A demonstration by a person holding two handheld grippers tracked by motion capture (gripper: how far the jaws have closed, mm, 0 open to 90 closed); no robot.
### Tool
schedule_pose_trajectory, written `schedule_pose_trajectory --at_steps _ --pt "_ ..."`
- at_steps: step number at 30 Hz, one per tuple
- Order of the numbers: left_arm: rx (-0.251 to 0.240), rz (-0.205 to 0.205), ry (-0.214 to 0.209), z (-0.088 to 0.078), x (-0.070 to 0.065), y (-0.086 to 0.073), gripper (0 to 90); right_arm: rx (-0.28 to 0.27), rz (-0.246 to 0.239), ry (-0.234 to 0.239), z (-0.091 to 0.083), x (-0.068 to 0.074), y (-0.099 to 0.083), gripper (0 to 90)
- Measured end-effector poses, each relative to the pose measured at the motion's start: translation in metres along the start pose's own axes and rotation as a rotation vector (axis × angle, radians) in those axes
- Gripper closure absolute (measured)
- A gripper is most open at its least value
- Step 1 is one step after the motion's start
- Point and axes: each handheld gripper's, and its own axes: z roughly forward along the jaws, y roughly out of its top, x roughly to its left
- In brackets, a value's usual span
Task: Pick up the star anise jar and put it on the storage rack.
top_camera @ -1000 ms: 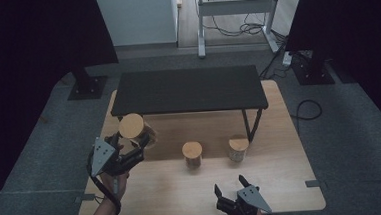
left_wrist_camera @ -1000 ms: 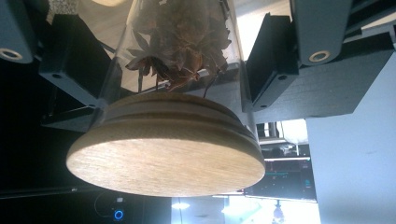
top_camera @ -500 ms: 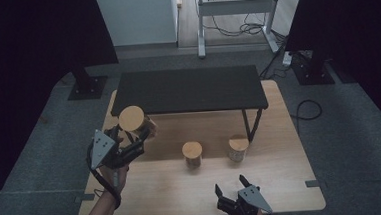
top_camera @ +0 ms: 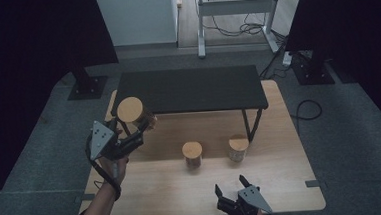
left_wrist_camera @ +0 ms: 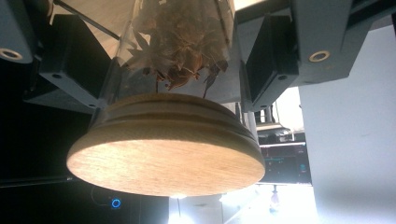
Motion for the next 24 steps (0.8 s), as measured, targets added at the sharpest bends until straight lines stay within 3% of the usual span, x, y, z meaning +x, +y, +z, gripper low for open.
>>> schedule_pose_trajectory --at_steps 24 --pt "-0.015 0.012 0.019 0.028 0.009 0.007 26.6 -0.002 -0.018 0.009 -0.001 0.001 0.0 7.7"
